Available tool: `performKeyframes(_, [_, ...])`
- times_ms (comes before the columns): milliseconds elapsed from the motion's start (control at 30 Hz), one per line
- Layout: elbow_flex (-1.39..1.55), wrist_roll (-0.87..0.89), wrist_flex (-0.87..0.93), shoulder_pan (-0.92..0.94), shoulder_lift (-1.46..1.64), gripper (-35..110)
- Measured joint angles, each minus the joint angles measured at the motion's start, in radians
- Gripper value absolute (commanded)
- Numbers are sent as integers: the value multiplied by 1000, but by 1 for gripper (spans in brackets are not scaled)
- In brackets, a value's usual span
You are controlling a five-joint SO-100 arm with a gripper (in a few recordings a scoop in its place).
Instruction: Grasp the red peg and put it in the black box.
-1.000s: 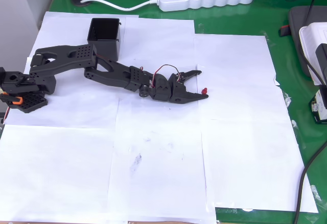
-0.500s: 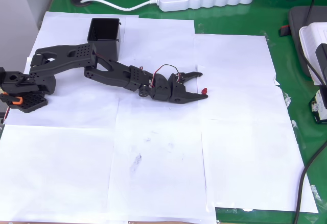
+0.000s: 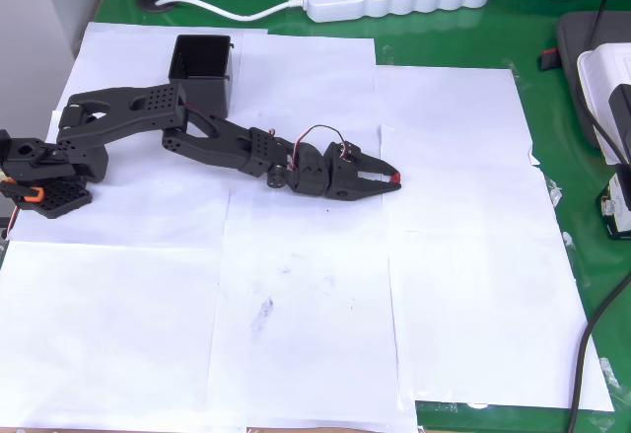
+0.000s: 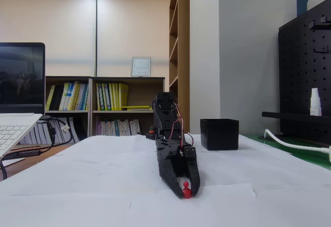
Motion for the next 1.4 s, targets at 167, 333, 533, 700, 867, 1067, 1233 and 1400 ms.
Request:
performKeyframes(167, [31,17,28,-8,-3,0])
performKeyframes(333, [123,25,169,-25,-23,0])
performKeyframes(533, [330,80,446,-77,-100,0])
performKeyframes(700, [549,149,684,-160,-250,0])
performKeyframes(867, [660,241,971,-229,-448,0])
performKeyframes(1067, [822,339,1503,-308,-666,0])
performKeyframes(1233, [842,408,1878,-382,-839,0])
performKeyframes(1400, [706,505,2060,-469,-1020,0])
